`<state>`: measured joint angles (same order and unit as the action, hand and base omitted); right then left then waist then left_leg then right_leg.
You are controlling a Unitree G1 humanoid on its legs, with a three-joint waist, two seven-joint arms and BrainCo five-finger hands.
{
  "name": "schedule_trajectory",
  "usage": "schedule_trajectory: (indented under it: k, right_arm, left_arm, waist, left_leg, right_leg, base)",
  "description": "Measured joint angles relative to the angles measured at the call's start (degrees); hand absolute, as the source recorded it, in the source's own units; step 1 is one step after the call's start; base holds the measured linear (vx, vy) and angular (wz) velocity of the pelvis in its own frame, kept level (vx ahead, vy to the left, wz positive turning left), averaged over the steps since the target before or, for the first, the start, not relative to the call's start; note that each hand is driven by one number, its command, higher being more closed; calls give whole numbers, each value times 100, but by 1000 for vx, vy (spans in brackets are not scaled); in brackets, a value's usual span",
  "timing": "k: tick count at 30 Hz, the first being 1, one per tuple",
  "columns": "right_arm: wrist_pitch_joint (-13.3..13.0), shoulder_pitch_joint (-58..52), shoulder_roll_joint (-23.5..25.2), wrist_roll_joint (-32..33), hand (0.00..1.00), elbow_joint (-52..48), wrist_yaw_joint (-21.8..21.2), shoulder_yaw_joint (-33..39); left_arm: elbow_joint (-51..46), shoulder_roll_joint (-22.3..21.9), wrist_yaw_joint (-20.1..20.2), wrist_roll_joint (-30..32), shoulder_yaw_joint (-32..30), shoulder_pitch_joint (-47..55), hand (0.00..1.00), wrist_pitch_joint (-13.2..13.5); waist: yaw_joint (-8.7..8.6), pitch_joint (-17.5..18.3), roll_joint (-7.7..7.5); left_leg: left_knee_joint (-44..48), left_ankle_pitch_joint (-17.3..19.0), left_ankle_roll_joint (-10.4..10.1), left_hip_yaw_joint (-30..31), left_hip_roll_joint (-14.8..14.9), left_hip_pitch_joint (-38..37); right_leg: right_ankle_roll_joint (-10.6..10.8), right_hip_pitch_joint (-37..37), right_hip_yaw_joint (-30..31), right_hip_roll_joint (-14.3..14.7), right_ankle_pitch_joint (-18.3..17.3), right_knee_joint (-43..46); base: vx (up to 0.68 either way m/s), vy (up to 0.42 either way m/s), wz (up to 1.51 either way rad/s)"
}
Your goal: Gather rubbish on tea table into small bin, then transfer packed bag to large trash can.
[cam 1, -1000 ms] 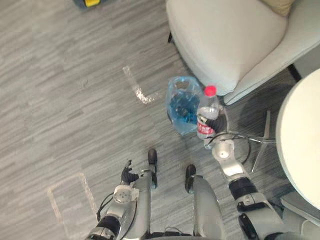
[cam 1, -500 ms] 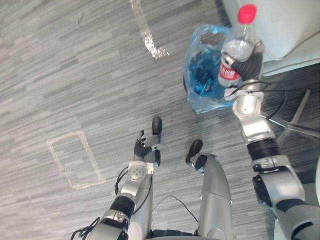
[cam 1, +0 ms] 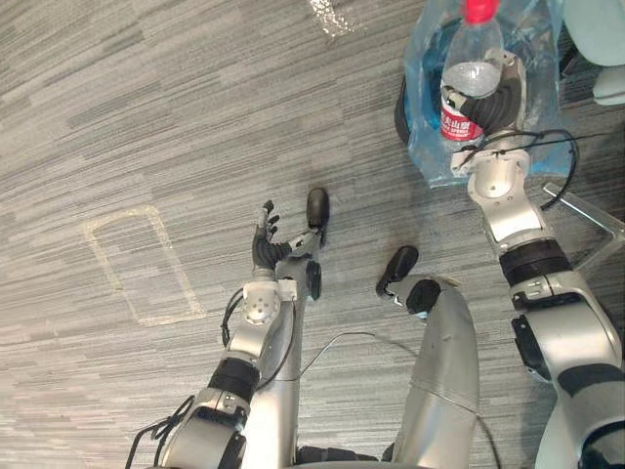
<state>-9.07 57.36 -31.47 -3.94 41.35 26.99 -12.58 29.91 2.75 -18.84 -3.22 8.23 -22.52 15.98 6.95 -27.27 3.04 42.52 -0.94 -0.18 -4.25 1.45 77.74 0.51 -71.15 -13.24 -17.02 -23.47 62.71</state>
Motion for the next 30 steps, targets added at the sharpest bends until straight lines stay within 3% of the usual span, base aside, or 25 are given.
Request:
schedule_trajectory:
  k: [7,12,20,30]
  right_arm:
    - [37,-34,62,3,0,-136,126,100]
    - [48,-403,158,-271,0,-1050,332,128]
    - [65,-1151,340,-1254,0,-2049,516,197]
    - [207,-1763,576,-2475,0,-2069,449,207]
  left_arm:
    - [7,56,-1,-52,3,0,0,-13]
    - [82,93,0,-93,3,1,0,-58]
    - [226,112,10,-23,-46,12,0,-144]
    - [313,110,24,99,-54,46,0,-171]
  waist:
    - [-38,2,-3]
    - [-66,8,-15]
    - [-96,31,-61]
    - [-154,36,-189]
  left_leg:
    - [-12,-1,0,0,17,-6]
    - [-21,-7,3,-30,70,-82]
    - [-170,-69,-33,-51,193,-248]
    - [-359,-116,-67,-58,254,-434]
  right_leg:
    - [-4,-2,-6,7,3,2]
    - [-35,50,2,45,31,-26]
    - [-71,163,20,207,156,-220]
    - [-3,331,7,295,199,-421]
  base:
    - [-68,29,-2]
    - [-77,23,-7]
    - [-76,10,-8]
    - [-71,9,-5]
